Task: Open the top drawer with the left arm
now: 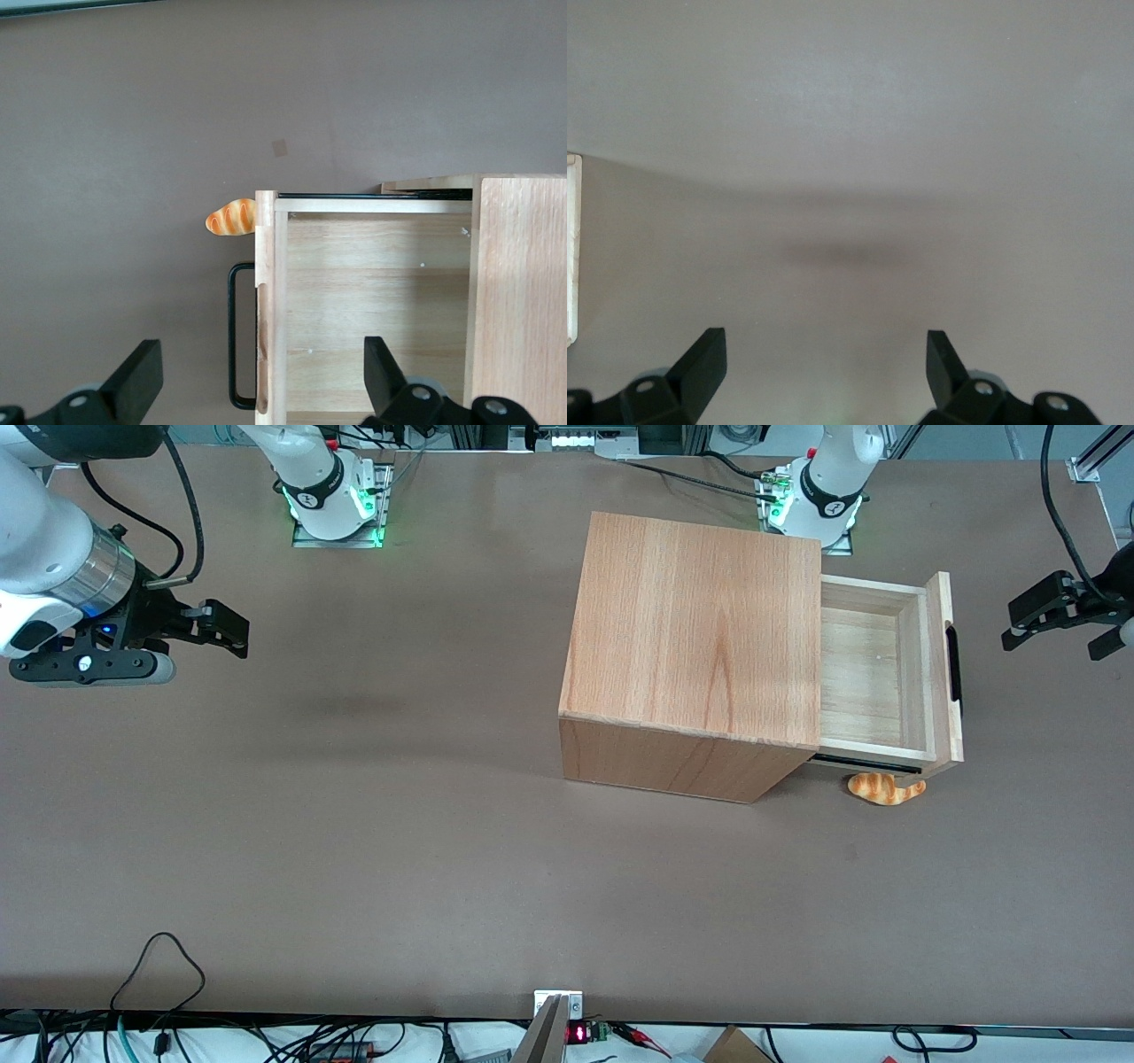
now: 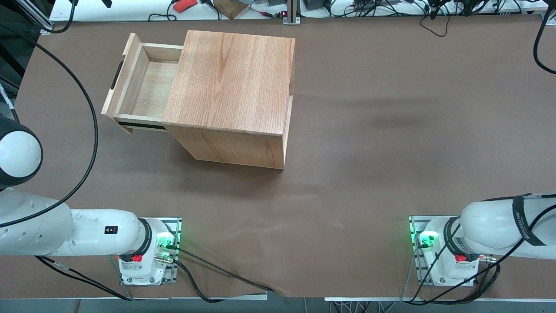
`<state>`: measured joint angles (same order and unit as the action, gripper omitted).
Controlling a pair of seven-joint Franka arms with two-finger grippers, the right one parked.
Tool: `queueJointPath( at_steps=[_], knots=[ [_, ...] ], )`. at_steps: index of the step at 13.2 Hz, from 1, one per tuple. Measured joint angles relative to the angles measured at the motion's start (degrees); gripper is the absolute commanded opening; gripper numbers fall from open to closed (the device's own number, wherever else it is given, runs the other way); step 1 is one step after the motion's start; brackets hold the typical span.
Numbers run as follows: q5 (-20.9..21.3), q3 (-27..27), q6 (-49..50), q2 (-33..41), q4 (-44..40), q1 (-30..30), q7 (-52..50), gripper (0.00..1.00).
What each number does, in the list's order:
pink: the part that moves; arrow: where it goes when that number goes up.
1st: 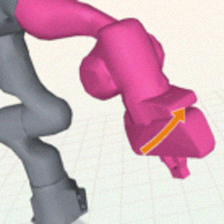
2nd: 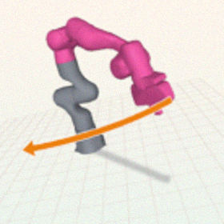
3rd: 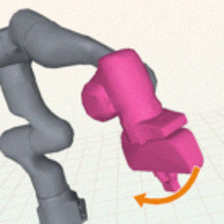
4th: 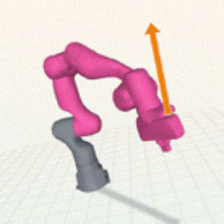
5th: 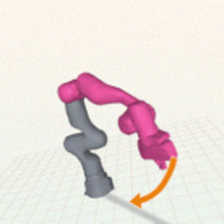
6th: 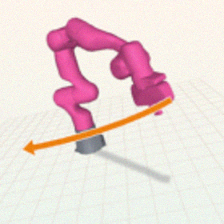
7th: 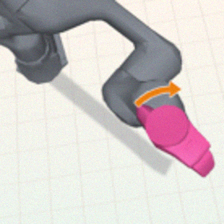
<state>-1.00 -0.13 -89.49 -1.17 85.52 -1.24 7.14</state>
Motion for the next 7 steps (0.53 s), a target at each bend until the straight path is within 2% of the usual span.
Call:
queueJointPath(
  at_steps=[7],
  knots=[
    [1.1,-1.0,0.0,0.0,-1.6,0.2,-0.2,1.0]
  ],
)
